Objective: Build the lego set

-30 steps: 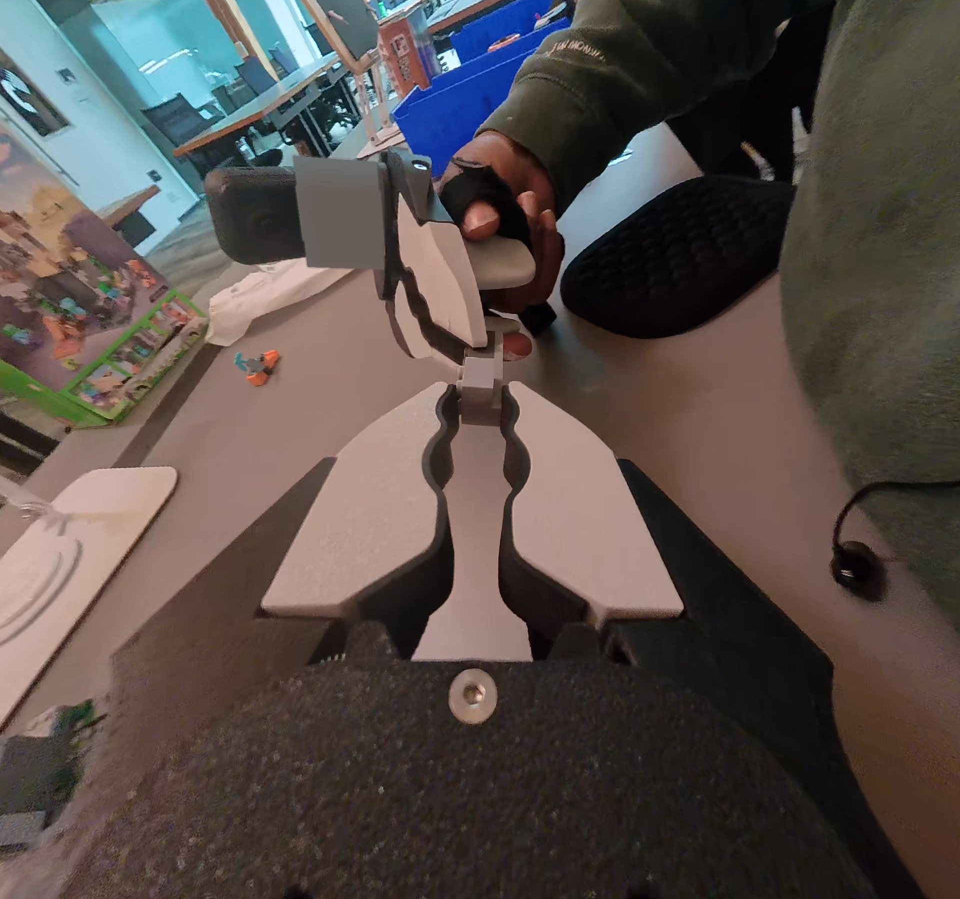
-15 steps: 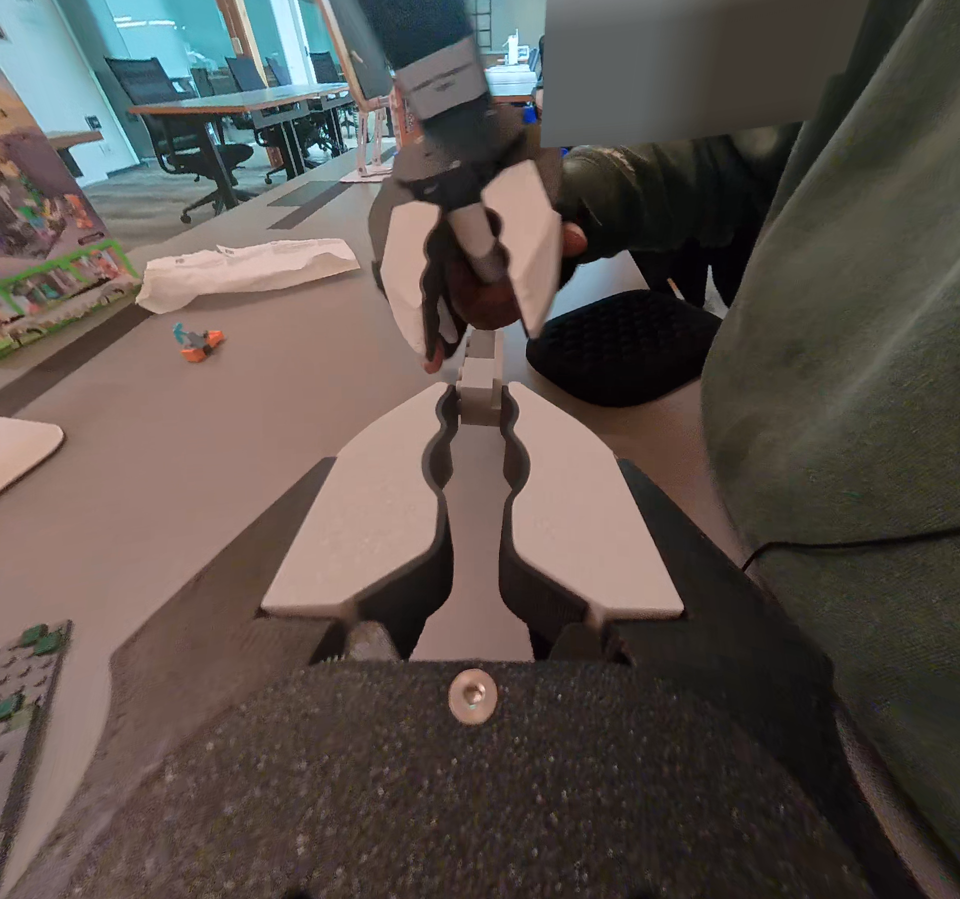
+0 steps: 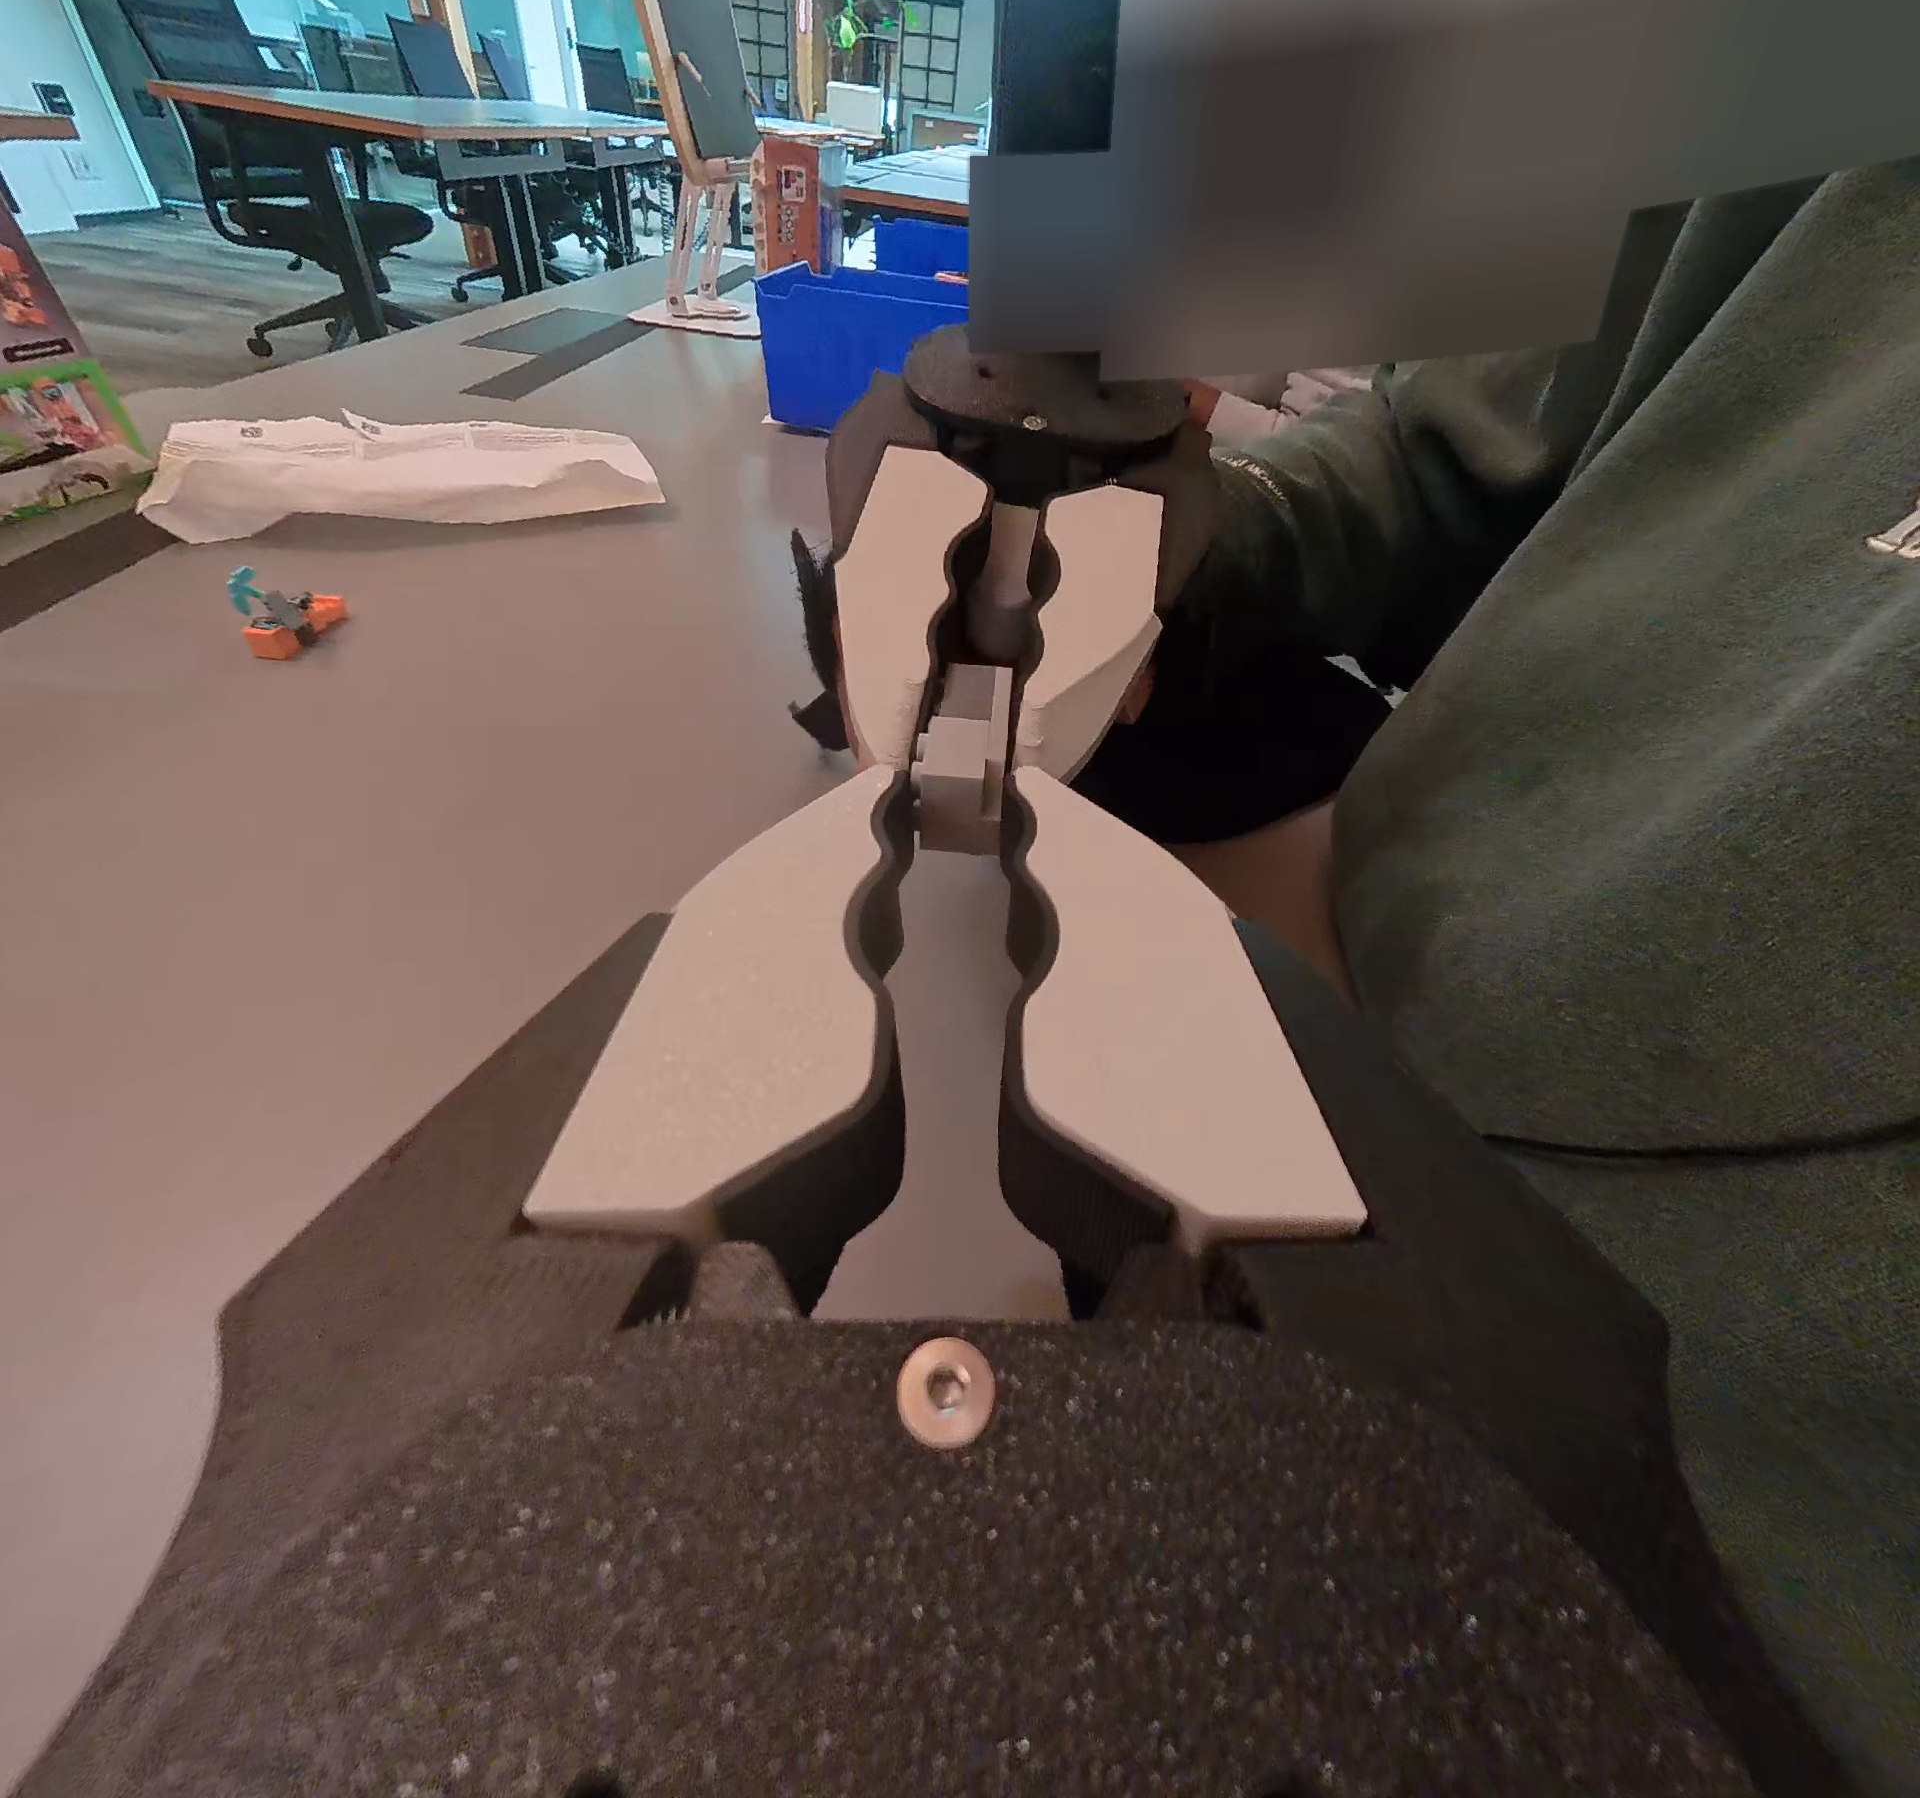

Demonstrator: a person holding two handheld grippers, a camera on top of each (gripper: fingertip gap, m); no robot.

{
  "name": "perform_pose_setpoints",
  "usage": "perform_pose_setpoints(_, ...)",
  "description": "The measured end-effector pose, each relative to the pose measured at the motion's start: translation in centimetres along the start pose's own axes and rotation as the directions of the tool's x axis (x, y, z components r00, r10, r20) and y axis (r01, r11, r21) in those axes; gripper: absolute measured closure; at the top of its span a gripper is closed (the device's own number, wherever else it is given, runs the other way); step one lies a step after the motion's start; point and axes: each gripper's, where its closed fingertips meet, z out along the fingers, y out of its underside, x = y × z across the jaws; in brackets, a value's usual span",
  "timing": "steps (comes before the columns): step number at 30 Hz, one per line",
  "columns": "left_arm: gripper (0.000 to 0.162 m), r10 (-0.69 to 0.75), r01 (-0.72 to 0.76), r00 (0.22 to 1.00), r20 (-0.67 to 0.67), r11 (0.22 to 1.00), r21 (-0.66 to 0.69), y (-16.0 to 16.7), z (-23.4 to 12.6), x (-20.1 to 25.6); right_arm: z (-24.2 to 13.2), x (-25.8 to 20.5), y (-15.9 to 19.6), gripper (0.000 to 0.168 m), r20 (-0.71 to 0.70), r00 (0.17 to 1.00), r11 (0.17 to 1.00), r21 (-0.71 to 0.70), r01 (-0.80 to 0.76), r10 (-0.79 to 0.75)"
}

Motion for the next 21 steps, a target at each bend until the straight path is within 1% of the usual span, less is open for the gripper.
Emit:
perform_pose_setpoints(4, 0.145, 0.01, -0.01, 1.0, 0.004, 1.0, 0.012, -0.02, -0.03, -0.08, 0.03, 0.05, 0.13, 0.153, 0.018, 0.999, 0.999, 0.0, -0.041, 0.041)
perform_pose_setpoints(6, 0.135, 0.016, -0.016, 1.0, 0.008, 1.0, 0.007, 0.04, 0.04, -0.08, -0.04, 0.18, 0.08, 0.153, 0.049, 0.994, 0.995, 0.013, -0.098, 0.097)
perform_pose_setpoints(7, 0.134, 0.015, -0.015, 1.0, 0.006, 1.0, 0.001, 0.12, 0.08, -0.05, -0.11, 0.18, -0.03, 0.153, 0.071, 0.989, 0.991, 0.025, -0.13, 0.128)
perform_pose_setpoints(8, 0.135, 0.014, -0.014, 1.0, 0.005, 1.0, 0.0, 0.1, 0.11, -0.05, -0.14, 0.07, -0.07, 0.153, 0.097, 0.982, 0.986, 0.027, -0.163, 0.16)
perform_pose_setpoints(10, 0.144, 0.009, -0.009, 1.0, 0.008, 1.0, 0.013, -0.09, 0.07, -0.11, -0.08, -0.08, 0.0, 0.153, 0.123, 0.974, 0.981, 0.023, -0.194, 0.19)
perform_pose_setpoints(12, 0.145, -0.013, 0.013, 1.0, -0.005, 0.999, 0.031, -0.31, 0.03, -0.01, -0.07, -0.21, -0.14, 0.153, 0.144, 0.966, 0.975, 0.031, -0.222, 0.215)
perform_pose_setpoints(17, 0.146, -0.072, 0.073, 0.997, -0.025, 0.996, 0.045, -0.2, 0.09, 0.07, -0.07, -0.26, 0.01, 0.153, 0.14, 0.97, 0.979, 0.028, -0.202, 0.197)
perform_pose_setpoints(19, 0.146, -0.05, 0.051, 0.999, -0.011, 0.998, 0.047, -0.02, 0.12, -0.07, 0.01, -0.19, 0.2, 0.153, 0.13, 0.974, 0.981, 0.027, -0.193, 0.188)
perform_pose_setpoints(21, 0.138, -0.046, 0.045, 0.998, 0.033, 0.998, 0.033, 0.24, 0.22, -0.64, 0.12, -0.04, 0.53, 0.153, 0.115, 0.977, 0.983, 0.018, -0.18, 0.177)
